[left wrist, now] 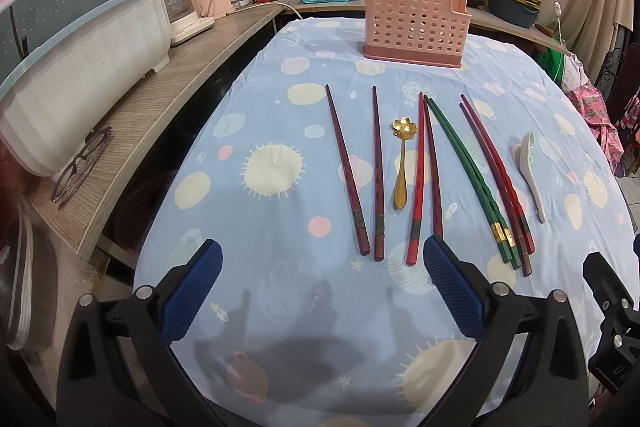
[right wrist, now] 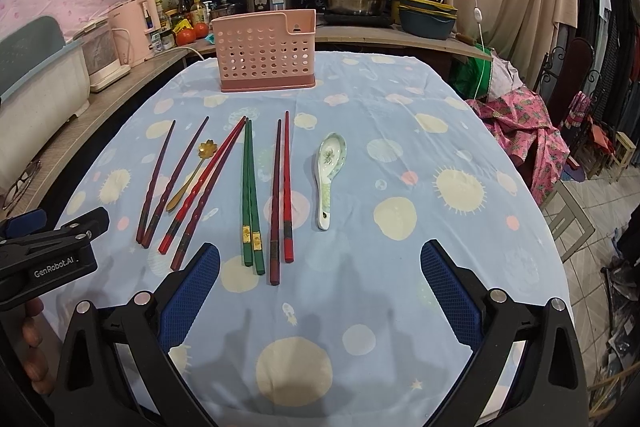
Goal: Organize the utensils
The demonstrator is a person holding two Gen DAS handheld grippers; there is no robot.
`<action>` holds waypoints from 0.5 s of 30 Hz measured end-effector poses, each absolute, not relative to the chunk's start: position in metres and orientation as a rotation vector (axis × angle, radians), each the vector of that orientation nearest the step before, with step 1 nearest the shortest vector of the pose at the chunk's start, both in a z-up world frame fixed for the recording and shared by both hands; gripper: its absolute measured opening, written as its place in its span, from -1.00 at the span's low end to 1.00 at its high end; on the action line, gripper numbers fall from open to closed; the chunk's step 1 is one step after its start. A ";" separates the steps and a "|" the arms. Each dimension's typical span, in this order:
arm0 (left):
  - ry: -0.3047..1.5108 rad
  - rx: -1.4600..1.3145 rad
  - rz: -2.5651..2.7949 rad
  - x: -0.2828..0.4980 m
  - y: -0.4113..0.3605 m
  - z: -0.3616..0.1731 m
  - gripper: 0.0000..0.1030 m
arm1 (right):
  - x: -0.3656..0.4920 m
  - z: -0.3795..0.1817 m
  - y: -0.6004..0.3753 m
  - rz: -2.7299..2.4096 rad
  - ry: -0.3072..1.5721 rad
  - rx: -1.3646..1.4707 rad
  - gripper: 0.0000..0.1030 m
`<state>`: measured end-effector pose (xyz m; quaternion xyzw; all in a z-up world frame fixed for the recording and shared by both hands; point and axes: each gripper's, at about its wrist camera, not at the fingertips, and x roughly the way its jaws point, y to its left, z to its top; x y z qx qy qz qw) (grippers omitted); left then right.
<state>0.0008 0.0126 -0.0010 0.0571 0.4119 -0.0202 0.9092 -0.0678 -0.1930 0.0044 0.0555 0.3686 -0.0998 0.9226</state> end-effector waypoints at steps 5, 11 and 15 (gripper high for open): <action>0.851 0.117 -0.041 0.001 0.013 -0.001 0.87 | -0.068 0.004 -0.193 -0.205 0.757 0.114 0.87; 0.873 0.102 -0.033 0.006 0.012 -0.005 0.87 | -0.065 0.005 -0.194 -0.214 0.764 0.128 0.87; 0.887 0.086 -0.022 0.013 0.017 -0.009 0.87 | -0.060 0.003 -0.195 -0.218 0.772 0.136 0.87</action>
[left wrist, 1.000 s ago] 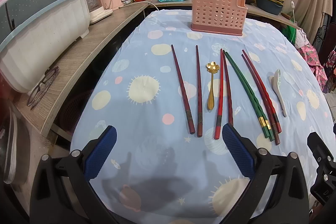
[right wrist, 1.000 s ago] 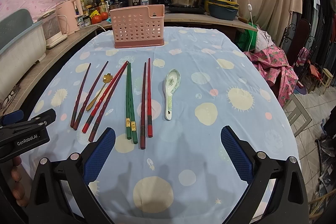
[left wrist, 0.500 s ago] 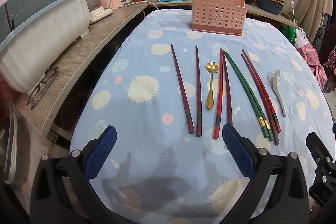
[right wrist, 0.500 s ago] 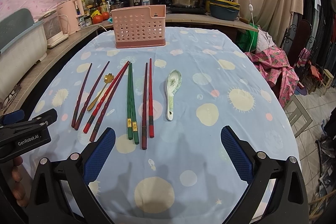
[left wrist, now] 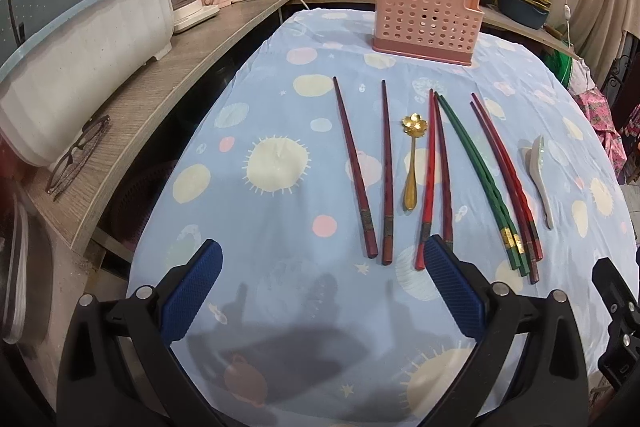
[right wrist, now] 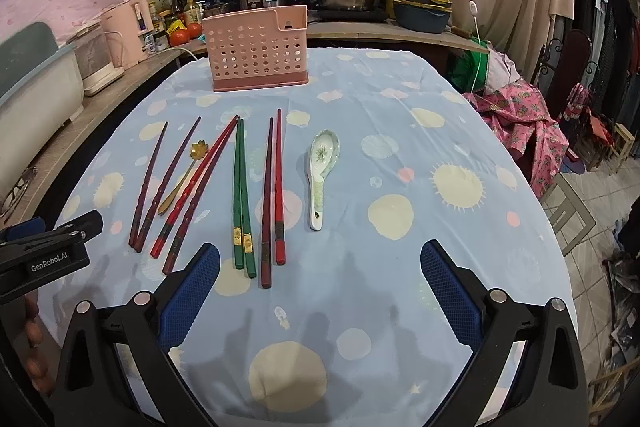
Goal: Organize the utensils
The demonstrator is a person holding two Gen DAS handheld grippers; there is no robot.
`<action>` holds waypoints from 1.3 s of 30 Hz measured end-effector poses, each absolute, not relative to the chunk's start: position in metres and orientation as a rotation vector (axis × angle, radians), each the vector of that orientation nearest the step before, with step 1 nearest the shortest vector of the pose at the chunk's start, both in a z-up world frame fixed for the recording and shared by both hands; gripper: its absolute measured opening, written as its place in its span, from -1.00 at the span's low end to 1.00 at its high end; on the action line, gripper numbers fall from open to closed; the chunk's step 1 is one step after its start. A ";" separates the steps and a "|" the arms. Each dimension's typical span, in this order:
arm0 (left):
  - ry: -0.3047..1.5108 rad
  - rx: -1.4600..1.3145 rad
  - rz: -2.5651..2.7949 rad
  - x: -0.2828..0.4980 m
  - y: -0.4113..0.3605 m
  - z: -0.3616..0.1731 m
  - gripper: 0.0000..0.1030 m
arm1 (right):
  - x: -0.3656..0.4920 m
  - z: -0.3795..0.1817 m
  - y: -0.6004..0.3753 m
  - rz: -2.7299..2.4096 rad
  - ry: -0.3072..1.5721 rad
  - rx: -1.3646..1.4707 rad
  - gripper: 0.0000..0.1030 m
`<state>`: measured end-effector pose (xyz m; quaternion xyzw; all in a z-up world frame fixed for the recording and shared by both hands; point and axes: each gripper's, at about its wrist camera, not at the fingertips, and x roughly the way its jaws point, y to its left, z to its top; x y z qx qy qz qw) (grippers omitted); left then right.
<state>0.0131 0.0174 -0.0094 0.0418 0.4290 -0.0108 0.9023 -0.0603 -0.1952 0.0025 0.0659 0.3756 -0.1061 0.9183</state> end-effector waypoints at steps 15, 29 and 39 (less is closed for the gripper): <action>0.964 0.075 -0.054 0.052 0.022 -0.042 0.79 | -0.031 -0.023 -0.230 -0.241 0.818 0.219 0.80; 1.026 0.056 -0.095 0.071 0.023 -0.060 0.40 | 0.021 -0.054 -0.232 -0.168 0.889 0.266 -0.01; 1.011 0.066 -0.127 0.065 0.017 -0.063 0.27 | 0.032 -0.066 -0.234 -0.148 0.899 0.270 -0.52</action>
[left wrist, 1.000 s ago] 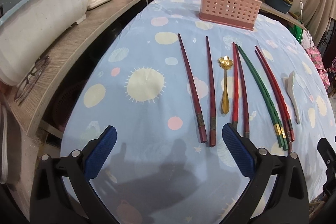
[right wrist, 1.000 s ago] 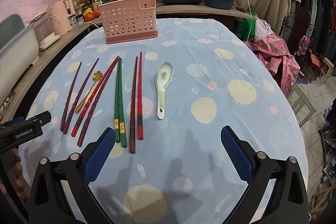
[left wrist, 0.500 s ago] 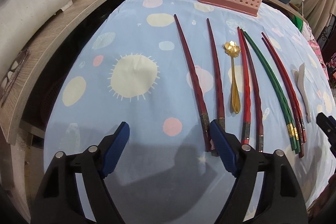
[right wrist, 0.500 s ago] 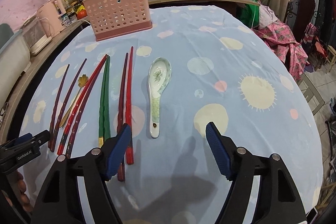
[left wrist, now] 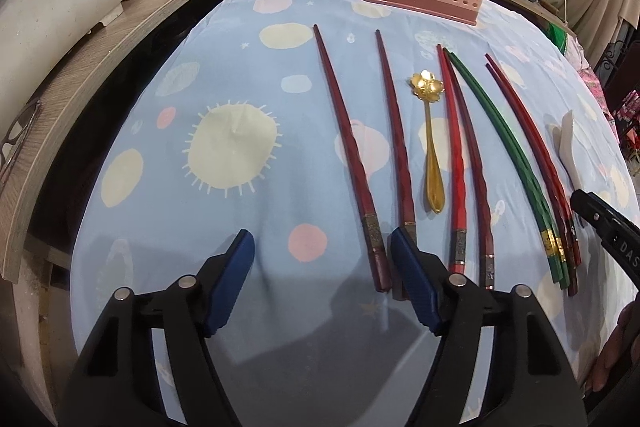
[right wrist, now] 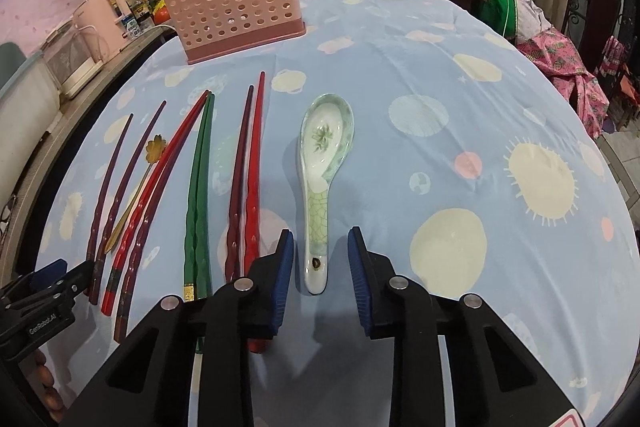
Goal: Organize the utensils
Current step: 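Grasp a dark red chopstick with the left tool while the right tool grasps the white ceramic spoon, then lift the chopstick and spoon, lower both into the pink basket and open both tools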
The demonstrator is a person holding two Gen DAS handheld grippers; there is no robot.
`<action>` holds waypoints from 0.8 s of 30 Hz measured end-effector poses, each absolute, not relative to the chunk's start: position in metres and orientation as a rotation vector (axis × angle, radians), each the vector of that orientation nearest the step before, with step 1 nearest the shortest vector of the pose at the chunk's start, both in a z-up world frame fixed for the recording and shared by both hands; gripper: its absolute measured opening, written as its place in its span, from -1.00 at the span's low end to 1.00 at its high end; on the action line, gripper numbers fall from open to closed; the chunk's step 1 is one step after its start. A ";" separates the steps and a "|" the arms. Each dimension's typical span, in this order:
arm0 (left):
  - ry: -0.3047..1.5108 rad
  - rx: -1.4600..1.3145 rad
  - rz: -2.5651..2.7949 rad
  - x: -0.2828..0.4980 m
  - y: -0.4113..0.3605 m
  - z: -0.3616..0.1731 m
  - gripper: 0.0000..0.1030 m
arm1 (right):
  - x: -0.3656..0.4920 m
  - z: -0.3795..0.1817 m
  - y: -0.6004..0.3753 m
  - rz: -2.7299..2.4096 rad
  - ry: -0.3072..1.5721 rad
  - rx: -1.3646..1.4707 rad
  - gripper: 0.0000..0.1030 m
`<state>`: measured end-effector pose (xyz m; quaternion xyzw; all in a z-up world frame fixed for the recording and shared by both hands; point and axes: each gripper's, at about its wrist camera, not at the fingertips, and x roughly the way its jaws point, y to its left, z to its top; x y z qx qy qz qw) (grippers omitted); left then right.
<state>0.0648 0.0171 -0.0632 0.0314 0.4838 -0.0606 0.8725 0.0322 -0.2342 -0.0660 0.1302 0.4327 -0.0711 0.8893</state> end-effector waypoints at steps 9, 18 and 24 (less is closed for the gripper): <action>0.992 0.028 -0.199 0.054 0.018 -0.059 -0.63 | 0.025 -0.066 -0.236 -0.128 0.891 0.269 -0.79; 0.996 -0.038 -0.242 0.040 0.027 -0.046 -0.86 | 0.002 -0.048 -0.238 -0.106 0.856 0.292 -0.81; 0.920 -0.058 -0.239 0.029 0.037 -0.012 -0.87 | -0.013 -0.017 -0.241 -0.090 0.788 0.306 -0.81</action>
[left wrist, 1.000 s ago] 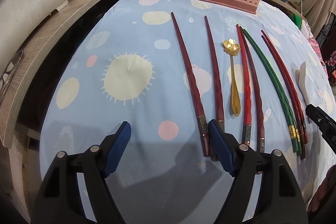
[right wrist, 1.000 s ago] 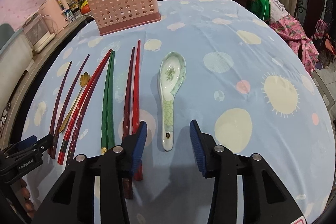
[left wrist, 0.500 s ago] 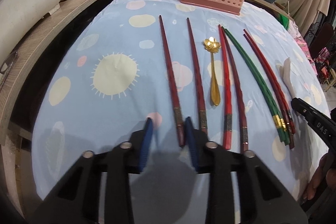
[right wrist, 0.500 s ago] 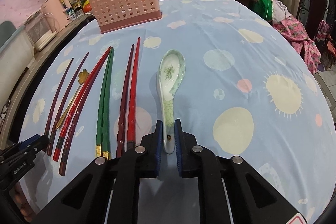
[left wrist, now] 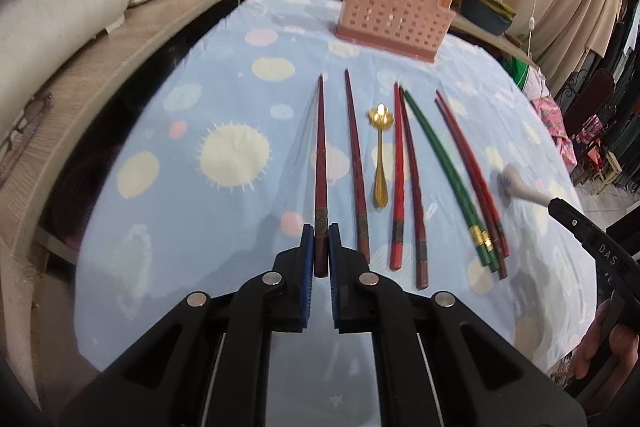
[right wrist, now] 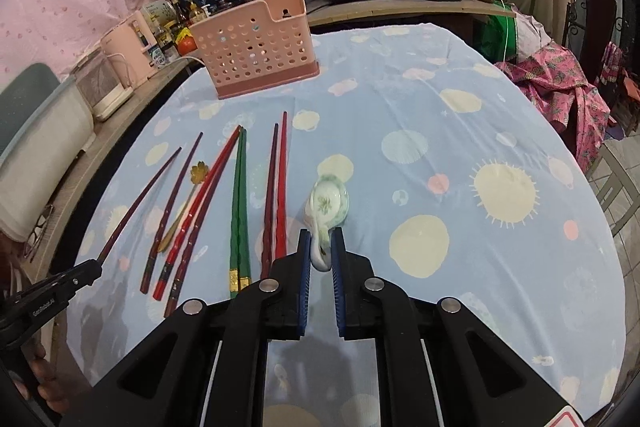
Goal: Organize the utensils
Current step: 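Lift the chopstick and spoon, lower both into the pink basket and open both tools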
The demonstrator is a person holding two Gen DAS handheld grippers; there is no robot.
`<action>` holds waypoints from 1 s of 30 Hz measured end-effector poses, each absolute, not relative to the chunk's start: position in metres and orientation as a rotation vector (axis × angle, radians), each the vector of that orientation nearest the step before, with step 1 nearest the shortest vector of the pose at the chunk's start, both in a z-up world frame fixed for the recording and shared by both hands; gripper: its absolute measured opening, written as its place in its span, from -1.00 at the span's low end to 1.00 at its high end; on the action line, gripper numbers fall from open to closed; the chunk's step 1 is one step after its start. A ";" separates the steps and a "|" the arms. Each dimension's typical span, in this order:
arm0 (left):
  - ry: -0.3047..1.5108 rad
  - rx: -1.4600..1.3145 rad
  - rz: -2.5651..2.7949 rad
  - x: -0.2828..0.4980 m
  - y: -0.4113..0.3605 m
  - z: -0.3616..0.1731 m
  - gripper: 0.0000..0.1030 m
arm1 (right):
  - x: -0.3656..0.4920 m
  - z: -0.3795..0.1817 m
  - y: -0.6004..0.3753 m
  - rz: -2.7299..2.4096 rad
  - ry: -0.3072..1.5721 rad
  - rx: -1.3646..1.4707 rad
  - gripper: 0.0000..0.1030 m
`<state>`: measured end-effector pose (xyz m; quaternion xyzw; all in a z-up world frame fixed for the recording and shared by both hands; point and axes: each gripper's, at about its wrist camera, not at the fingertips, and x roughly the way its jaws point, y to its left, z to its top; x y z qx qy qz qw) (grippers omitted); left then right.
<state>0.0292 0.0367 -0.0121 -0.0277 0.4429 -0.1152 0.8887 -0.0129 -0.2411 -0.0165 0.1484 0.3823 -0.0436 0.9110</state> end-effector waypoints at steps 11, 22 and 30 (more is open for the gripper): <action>0.737 -0.088 -0.222 0.053 0.046 0.064 -0.87 | -0.004 0.030 -0.244 -0.032 0.704 0.309 -0.87; 0.564 -0.112 -0.184 0.136 0.046 0.141 -0.87 | 0.058 0.069 -0.262 0.020 0.632 0.336 -0.87; 0.450 -0.112 -0.217 0.187 0.027 0.201 -0.87 | 0.137 0.111 -0.282 0.070 0.553 0.384 -0.87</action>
